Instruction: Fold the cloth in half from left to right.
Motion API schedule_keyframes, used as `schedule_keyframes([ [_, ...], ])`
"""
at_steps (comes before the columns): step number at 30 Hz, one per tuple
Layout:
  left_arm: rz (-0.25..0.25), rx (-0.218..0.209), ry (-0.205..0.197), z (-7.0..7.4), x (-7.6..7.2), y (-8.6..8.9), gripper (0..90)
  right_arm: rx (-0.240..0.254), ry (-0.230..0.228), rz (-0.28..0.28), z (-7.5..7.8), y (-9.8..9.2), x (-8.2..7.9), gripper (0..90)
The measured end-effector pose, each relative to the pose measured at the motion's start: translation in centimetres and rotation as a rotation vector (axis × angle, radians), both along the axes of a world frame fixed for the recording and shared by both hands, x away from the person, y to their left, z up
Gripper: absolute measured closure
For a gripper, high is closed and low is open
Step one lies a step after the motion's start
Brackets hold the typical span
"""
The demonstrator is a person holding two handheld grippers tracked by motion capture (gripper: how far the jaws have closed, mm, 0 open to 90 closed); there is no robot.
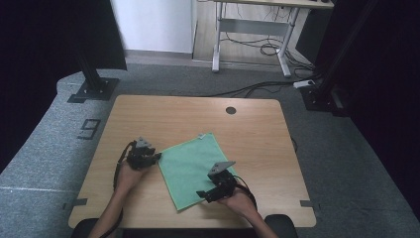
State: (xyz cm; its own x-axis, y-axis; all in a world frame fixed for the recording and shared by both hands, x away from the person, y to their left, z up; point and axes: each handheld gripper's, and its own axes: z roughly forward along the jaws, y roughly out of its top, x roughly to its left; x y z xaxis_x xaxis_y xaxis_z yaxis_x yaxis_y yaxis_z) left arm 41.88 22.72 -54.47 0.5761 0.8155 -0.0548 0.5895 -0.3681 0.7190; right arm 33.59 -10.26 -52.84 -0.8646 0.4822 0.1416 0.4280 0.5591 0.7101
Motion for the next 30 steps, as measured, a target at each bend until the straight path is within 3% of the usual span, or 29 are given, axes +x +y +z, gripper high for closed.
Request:
schedule_keyframes([
  [3,0.023,0.026,0.004,0.2,0.2,-0.2,48.6,-0.001,0.004,0.028,0.0,0.9,-0.3,17.4],
  [6,0.040,0.009,-0.007,0.2,0.3,-0.1,45.0,-0.004,0.006,0.049,-0.1,1.7,-0.6,17.4],
  [10,0.051,-0.005,0.002,0.1,0.5,0.1,45.0,-0.004,0.010,0.068,-0.1,2.3,-0.8,17.5],
  [15,0.043,0.031,-0.015,-0.1,0.5,-0.3,45.6,0.004,0.017,0.090,-0.1,3.1,-1.0,19.2],
  [23,0.008,0.019,-0.022,-0.1,0.1,-0.8,62.5,0.012,0.035,0.150,-0.1,4.8,-1.8,24.0],
  [30,-0.013,0.010,-0.020,-0.1,-0.1,-1.0,77.5,-0.002,0.048,0.236,-0.2,6.7,-2.8,35.0],
])
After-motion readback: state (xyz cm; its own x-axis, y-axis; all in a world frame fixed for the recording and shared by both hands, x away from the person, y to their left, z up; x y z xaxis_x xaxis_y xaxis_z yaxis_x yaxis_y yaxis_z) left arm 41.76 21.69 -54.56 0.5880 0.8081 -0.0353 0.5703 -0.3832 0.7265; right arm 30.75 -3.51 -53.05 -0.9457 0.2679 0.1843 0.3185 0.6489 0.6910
